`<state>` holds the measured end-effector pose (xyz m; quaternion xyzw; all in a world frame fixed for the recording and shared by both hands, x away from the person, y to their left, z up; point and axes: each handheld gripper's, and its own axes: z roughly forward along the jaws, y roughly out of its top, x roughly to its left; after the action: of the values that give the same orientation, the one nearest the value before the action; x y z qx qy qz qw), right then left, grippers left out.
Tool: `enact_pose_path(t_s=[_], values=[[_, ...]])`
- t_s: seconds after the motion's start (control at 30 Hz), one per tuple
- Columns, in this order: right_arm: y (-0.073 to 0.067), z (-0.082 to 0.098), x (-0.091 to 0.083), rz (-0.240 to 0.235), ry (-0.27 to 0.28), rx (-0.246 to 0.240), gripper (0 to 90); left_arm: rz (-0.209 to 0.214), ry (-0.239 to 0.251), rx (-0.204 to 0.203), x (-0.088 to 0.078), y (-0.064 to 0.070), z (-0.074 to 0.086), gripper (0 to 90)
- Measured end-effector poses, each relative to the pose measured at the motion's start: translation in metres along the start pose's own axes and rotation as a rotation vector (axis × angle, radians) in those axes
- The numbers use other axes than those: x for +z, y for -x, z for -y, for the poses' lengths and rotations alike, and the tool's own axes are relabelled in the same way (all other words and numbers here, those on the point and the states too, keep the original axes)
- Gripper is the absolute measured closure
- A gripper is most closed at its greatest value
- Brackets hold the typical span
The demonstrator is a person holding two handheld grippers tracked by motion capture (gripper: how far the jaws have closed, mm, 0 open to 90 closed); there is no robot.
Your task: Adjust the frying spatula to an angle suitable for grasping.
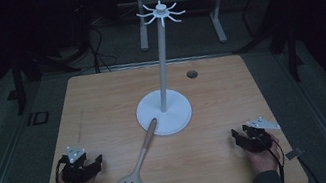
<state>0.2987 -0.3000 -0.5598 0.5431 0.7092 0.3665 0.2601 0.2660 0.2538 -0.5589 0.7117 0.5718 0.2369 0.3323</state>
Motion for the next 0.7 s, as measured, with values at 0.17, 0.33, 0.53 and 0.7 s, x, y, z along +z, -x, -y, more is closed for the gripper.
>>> enact_pose_path(t_s=[0.17,0.33,0.53,0.7], values=[[-0.003,-0.003,-0.008,0.006,0.063,-0.014,53.1,0.039,0.022,-0.01,-0.004,0.002,-0.002,41.7],[-0.002,-0.004,-0.011,0.001,0.074,-0.011,55.0,0.072,0.022,-0.012,-0.009,0.008,-0.009,45.0],[-0.002,-0.004,-0.01,0.008,0.071,-0.018,53.6,0.081,0.003,-0.005,-0.012,0.015,-0.016,44.0],[-0.002,-0.005,-0.011,0.016,0.077,0.001,51.5,0.1,0.011,-0.016,-0.019,0.026,-0.026,44.2]])
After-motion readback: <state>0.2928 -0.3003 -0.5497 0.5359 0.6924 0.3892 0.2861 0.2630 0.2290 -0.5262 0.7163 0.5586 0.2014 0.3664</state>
